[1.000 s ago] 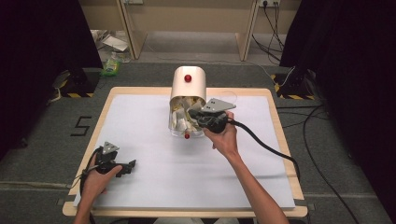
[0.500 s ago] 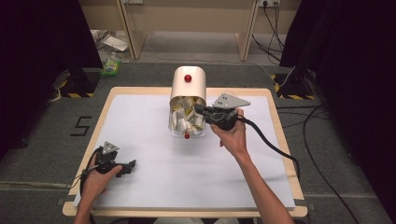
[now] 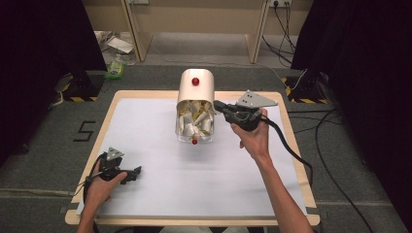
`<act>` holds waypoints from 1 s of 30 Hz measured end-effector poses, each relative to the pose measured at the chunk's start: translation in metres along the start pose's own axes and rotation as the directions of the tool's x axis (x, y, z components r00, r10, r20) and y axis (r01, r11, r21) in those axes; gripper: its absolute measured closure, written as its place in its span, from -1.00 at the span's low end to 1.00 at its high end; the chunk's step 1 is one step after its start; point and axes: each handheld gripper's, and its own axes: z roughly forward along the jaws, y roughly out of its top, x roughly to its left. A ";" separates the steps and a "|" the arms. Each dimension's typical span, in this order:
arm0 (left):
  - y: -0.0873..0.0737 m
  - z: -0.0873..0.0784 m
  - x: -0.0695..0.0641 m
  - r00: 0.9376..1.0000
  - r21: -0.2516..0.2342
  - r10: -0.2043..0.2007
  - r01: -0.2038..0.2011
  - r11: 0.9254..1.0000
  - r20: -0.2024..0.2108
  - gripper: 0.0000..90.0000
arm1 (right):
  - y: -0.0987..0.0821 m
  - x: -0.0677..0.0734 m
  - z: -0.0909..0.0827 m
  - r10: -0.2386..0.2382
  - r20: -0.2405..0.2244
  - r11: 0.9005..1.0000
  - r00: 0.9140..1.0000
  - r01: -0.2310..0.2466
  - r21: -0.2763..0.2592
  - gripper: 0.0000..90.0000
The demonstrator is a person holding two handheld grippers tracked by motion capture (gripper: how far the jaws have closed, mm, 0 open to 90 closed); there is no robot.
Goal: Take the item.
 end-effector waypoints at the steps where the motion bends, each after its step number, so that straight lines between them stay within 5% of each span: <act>1: 0.000 0.000 0.000 1.000 0.000 0.000 0.000 1.000 0.000 -1.00 | 0.000 -0.002 -0.002 0.001 0.005 1.000 1.000 -0.001 -0.002 1.00; 15: 0.000 0.000 0.000 1.000 0.000 0.000 0.000 1.000 -0.001 -1.00 | -0.017 -0.038 -0.016 0.041 0.114 0.999 0.993 -0.044 0.018 1.00; 30: 0.000 0.000 0.000 1.000 0.001 -0.003 0.003 1.000 0.000 -1.00 | -0.040 -0.080 0.009 0.084 0.210 0.995 0.974 -0.094 0.035 1.00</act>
